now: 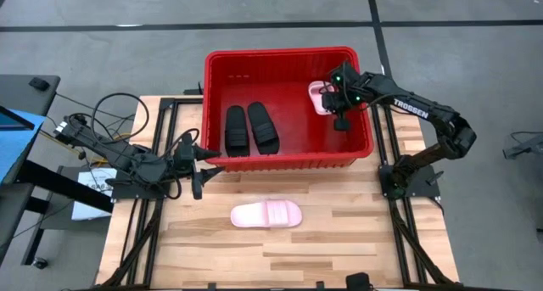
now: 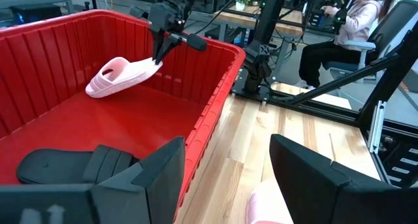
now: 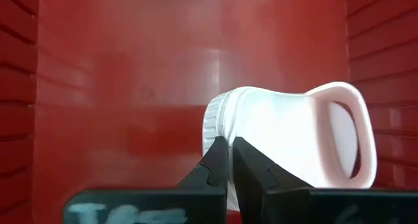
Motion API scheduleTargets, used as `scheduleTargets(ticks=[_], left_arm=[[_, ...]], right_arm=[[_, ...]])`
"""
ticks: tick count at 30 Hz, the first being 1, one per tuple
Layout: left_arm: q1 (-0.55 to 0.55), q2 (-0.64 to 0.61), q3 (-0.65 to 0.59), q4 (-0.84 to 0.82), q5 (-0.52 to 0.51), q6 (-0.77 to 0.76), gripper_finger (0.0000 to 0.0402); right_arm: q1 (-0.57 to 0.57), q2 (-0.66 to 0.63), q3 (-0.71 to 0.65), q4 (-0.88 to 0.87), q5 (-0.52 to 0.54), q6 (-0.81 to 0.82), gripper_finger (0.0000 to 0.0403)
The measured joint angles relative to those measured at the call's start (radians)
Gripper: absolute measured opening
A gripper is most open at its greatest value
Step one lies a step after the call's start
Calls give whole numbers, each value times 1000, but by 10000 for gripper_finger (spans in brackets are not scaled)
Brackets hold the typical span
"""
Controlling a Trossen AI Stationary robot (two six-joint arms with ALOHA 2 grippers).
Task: Pick and place slides into bin
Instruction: Put the right pink slide into the red container, then put the pink slide into the red container
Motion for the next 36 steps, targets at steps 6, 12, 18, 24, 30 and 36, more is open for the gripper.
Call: scheduleTargets(ticks=[6,12,18,24,30,36], left_arm=[[0,0,0,-1,0,0,215],[0,0,0,-1,0,0,215],[0,0,0,-1,0,0,215],[0,0,0,-1,0,0,215],[0,0,0,-1,0,0,215],[0,0,0,-2,0,0,215]], right_arm=[[-2,0,0,-48,10,5,0],[-2,0,0,-81,2,31,0],[-2,0,0,-90,-32,65,0],[-2,0,0,-106,-38,86,10],[-2,0,0,-114,-38,89,46],[-2,0,0,-114,-38,88,69]])
